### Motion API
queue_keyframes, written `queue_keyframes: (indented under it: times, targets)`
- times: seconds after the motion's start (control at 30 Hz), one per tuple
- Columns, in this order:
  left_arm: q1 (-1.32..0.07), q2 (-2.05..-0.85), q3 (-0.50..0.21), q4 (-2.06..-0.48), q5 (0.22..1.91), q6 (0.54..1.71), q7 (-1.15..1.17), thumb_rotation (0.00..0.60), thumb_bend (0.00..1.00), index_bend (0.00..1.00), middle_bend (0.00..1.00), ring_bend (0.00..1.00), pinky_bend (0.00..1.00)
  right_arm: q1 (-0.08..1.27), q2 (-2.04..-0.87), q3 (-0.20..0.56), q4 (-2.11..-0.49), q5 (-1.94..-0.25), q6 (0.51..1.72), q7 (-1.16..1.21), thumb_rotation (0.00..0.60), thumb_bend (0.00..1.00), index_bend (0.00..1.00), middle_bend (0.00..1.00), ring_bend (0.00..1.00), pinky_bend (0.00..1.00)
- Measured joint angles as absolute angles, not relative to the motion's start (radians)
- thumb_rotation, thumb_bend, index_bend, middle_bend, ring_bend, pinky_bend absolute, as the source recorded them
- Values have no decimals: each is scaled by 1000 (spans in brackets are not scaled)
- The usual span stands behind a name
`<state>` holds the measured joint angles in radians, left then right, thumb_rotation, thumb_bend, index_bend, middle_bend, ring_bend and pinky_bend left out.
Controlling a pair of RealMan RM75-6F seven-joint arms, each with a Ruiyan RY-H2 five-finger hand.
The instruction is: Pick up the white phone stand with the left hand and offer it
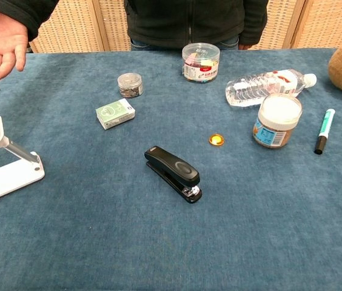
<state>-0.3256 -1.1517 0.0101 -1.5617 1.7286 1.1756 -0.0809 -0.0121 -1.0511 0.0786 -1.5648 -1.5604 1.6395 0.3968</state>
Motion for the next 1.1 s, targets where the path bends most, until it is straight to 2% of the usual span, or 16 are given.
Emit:
queue_keyframes:
  times: [0.07,0.23,0.37,0.47,0.53,0.57,0.63,0.8,1.1]
  targets:
    - [-344,-1156,8,-1571,1717,1142,-66,600,0,121,18,0,85,-11,-1051,79,-1564,-1557,1635,399,600,0,0,0,0,35]
    - [-379,-1174,0,-1591,1646,1074,-11,600,15,205,146,74,253,-11,-1050,81,-1562,-1552,1632,405,600,0,0,0,0,34]
    - [-399,-1205,-5,-1586,1590,1033,23,600,77,279,222,143,309,-10,-1049,83,-1561,-1546,1628,414,600,0,0,0,0,35]
    - [-408,-1220,-6,-1579,1576,1026,34,600,143,407,364,237,380,-11,-1048,84,-1561,-1545,1627,419,600,0,0,0,0,35]
    - [-409,-1229,-8,-1575,1570,1034,42,600,210,540,475,325,444,-11,-1048,84,-1562,-1545,1628,419,600,0,0,0,0,34]
    - [-409,-1232,-9,-1574,1568,1039,44,600,257,613,531,374,480,-12,-1047,84,-1562,-1545,1628,420,600,0,0,0,0,34]
    - [-406,-1238,-11,-1571,1564,1055,50,600,345,687,599,434,527,-12,-1047,84,-1562,-1544,1627,421,600,0,0,0,0,35]
    - [-397,-1233,-8,-1581,1555,1080,57,600,468,717,641,472,567,-12,-1045,85,-1563,-1544,1625,428,600,0,0,0,0,35]
    - [-384,-1174,7,-1618,1576,1130,11,600,481,717,641,472,571,-14,-1042,84,-1566,-1544,1626,431,600,0,0,0,0,35]
